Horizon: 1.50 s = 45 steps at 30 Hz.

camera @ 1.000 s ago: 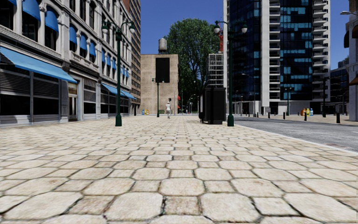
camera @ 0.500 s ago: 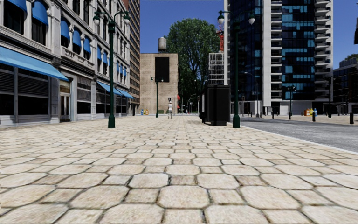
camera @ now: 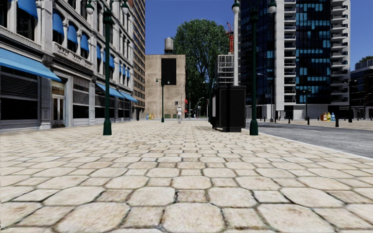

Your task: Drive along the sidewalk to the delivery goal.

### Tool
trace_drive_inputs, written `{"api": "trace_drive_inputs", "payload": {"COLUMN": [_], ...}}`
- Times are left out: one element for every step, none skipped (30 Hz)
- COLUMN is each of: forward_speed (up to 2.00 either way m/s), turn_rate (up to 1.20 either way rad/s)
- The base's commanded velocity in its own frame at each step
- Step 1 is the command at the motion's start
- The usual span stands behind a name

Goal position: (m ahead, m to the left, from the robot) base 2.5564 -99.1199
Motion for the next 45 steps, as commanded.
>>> {"api": "trace_drive_inputs", "payload": {"forward_speed": [2.00,2.00,2.00,2.00,2.00,2.00,2.00,2.00,2.00,2.00,2.00,2.00,2.00,2.00,2.00,2.00,2.00,2.00,2.00,2.00,2.00,2.00,2.00,2.00,2.00,2.00,2.00,2.00,2.00,2.00,2.00,2.00,2.00,2.00,2.00,2.00,2.00,2.00,2.00,2.00,2.00,2.00,2.00,2.00,2.00], "turn_rate": [0.00,0.00,0.00,0.00,0.00,0.00,0.00,0.00,0.00,0.00,0.00,0.00,0.00,0.00,0.00,0.00,0.00,0.00,0.00,0.00,0.00,0.00,0.00,0.00,0.00,0.00,0.00,0.00,0.00,0.00,0.00,0.00,0.00,0.00,0.00,0.00,0.00,0.00,0.00,0.00,0.00,0.00,0.00,0.00,0.00]}}
